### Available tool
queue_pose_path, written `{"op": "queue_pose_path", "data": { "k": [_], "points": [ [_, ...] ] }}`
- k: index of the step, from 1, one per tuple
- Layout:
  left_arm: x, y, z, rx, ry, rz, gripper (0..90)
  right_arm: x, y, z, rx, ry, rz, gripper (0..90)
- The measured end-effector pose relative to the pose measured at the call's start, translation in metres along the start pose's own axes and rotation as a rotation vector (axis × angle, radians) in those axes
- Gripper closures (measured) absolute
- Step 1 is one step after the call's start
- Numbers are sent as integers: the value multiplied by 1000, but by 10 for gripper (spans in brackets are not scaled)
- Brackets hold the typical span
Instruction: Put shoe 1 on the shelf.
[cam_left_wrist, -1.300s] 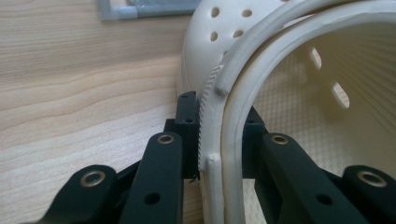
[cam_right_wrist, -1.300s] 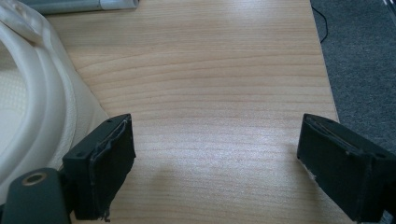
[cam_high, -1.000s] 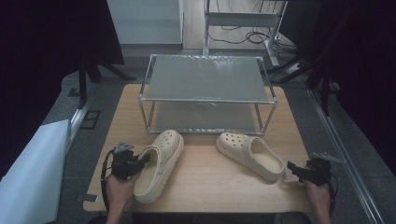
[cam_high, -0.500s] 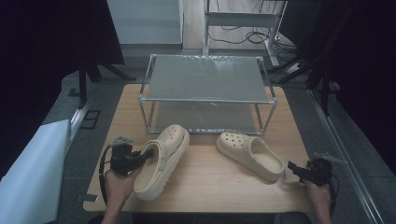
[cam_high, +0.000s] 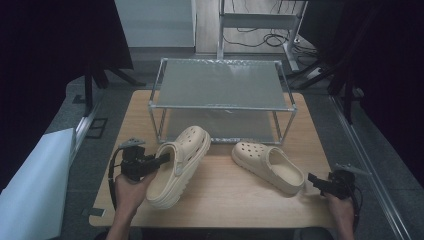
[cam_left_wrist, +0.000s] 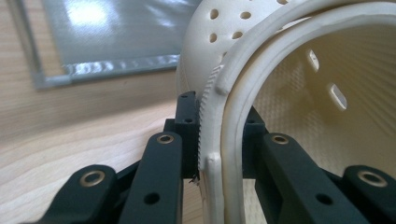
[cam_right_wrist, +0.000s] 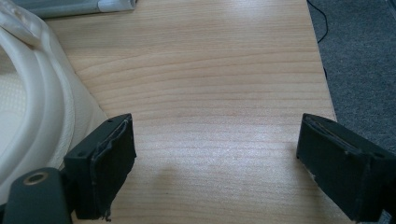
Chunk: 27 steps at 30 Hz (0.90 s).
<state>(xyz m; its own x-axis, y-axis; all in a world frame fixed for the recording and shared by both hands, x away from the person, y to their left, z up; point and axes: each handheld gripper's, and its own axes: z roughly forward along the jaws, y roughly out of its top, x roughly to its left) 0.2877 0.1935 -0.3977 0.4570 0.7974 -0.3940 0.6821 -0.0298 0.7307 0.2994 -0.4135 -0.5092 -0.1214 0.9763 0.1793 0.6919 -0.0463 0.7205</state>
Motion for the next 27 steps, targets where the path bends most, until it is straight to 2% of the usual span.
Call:
{"op": "queue_pose_path", "data": {
  "k": [5, 13, 21, 27],
  "points": [
    [-4, 13, 1, -13, -49, -21, 759, -1, 0, 0, 3, 2, -12, 116],
    [-6, 29, 1, -28, -94, -45, 759, -1, -1, 1, 8, 4, 1, 116],
    [-16, 47, 0, -55, -90, -41, 758, 0, -1, 1, 14, 0, 1, 117],
    [-22, 62, -1, -82, -114, -51, 758, -1, -1, 2, 8, -4, 3, 120]
  ]
}}
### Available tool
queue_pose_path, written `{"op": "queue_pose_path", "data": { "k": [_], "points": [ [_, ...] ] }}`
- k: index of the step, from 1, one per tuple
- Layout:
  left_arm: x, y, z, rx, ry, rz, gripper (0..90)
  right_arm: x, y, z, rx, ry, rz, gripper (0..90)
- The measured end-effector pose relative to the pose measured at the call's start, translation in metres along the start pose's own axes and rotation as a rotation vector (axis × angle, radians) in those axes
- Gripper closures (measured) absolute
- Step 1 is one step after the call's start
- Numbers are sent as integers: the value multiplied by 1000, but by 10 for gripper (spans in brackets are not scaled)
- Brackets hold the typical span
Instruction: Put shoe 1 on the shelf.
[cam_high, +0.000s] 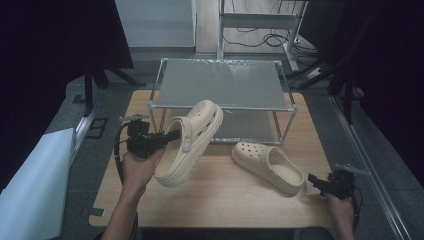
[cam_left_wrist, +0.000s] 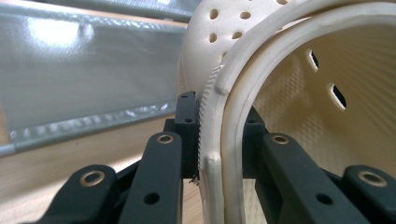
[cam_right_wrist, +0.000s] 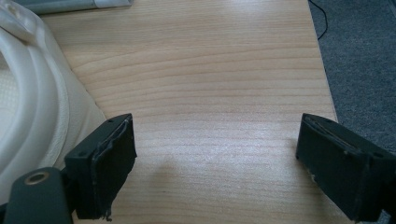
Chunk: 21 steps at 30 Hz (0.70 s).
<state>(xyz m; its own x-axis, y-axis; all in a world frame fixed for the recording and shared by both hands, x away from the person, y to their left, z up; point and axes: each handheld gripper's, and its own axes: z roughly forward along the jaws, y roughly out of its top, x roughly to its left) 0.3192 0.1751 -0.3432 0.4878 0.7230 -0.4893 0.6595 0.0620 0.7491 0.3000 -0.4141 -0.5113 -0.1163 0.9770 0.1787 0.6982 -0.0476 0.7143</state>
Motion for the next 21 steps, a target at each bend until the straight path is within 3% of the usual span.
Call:
{"op": "queue_pose_path", "data": {
  "k": [10, 21],
  "points": [
    [-4, 26, 9, -45, 8, -41, 758, 0, 1, -2, 0, -3, -6, 126],
    [1, 55, 30, -101, 77, -91, 758, 0, 1, -2, -18, -10, -9, 128]
  ]
}}
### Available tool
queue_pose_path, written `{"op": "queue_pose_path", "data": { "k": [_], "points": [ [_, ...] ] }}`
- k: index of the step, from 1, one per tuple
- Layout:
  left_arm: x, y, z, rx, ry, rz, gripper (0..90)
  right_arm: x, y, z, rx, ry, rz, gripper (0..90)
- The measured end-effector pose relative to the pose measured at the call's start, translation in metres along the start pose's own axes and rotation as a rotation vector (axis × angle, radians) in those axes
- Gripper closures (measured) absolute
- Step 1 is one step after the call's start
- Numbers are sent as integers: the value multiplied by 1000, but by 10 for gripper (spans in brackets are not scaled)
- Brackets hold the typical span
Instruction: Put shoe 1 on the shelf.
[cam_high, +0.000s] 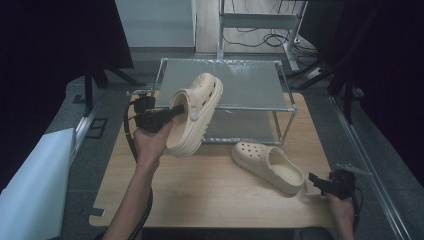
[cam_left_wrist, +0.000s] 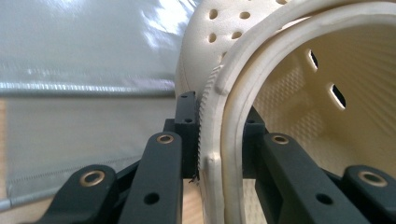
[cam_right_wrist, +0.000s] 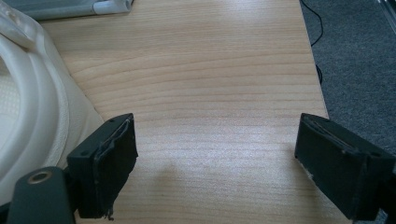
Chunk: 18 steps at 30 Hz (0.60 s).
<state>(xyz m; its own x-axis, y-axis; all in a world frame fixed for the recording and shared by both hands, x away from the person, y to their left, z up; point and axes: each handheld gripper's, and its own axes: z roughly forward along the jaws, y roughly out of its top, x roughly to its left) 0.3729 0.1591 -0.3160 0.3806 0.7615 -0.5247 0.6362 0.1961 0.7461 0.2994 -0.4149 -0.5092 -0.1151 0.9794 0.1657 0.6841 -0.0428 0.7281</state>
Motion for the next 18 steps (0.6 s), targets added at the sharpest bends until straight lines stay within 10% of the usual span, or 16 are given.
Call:
{"op": "queue_pose_path", "data": {
  "k": [18],
  "points": [
    [-3, 41, 47, -41, 109, -49, 757, 1, 1, 0, -6, 0, 0, 130]
  ]
}}
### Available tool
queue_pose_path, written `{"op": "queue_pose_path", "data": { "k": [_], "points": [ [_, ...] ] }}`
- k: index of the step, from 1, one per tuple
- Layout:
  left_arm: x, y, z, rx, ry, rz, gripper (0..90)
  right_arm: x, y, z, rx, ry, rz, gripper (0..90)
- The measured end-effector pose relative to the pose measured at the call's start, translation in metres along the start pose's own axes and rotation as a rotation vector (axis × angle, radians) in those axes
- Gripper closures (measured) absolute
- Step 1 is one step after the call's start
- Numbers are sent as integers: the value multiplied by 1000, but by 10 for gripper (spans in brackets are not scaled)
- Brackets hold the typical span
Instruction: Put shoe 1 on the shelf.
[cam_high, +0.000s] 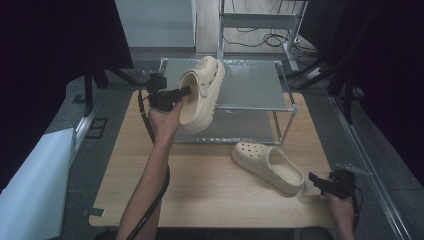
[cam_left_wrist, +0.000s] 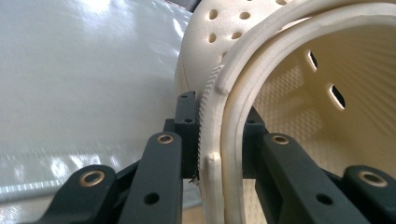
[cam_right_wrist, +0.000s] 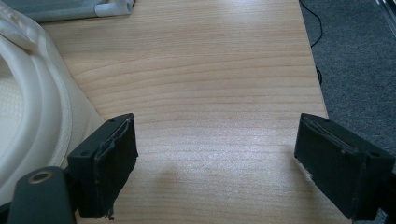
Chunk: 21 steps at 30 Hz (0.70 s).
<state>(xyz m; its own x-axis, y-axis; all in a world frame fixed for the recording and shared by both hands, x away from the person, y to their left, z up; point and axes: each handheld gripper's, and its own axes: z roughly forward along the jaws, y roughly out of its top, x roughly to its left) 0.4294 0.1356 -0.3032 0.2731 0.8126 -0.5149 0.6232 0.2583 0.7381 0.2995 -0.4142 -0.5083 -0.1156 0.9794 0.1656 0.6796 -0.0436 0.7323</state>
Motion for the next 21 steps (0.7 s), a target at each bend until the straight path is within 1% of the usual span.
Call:
{"op": "queue_pose_path", "data": {
  "k": [2, 3, 4, 5, 10, 11, 12, 15, 17, 19, 20, 21],
  "points": [
    [0, 2, 2, -2, 5, -3, 757, 0, 0, 0, 1, 2, -2, 130],
    [0, 7, 6, -8, 17, -9, 757, 0, 0, 0, 2, 4, 0, 130],
    [0, 9, 9, -11, 27, -7, 757, 1, 0, 0, 1, 4, 0, 130],
    [0, 9, 9, -11, 27, -7, 757, 1, 0, 0, 1, 4, 0, 130],
    [-1, 20, 20, -14, 71, 4, 756, 0, 0, 1, -3, 6, -8, 130],
    [0, 22, 22, -15, 75, 4, 757, 0, 0, 0, 0, 7, -4, 130],
    [0, 25, 25, -19, 89, 6, 757, 1, 0, 0, 4, 8, 2, 130],
    [1, 28, 29, -18, 101, 7, 757, 1, 0, 0, 5, 8, 2, 130],
    [1, 31, 32, -16, 117, 17, 756, 1, 0, 1, 6, 9, 6, 131],
    [2, 35, 35, -15, 131, 27, 756, 1, 0, 1, 7, 8, -1, 131],
    [3, 38, 39, -13, 148, 30, 756, 1, 0, 1, 9, 8, 4, 131],
    [4, 40, 41, -13, 154, 33, 756, 1, 0, 1, 7, 7, 0, 131]
  ]
}}
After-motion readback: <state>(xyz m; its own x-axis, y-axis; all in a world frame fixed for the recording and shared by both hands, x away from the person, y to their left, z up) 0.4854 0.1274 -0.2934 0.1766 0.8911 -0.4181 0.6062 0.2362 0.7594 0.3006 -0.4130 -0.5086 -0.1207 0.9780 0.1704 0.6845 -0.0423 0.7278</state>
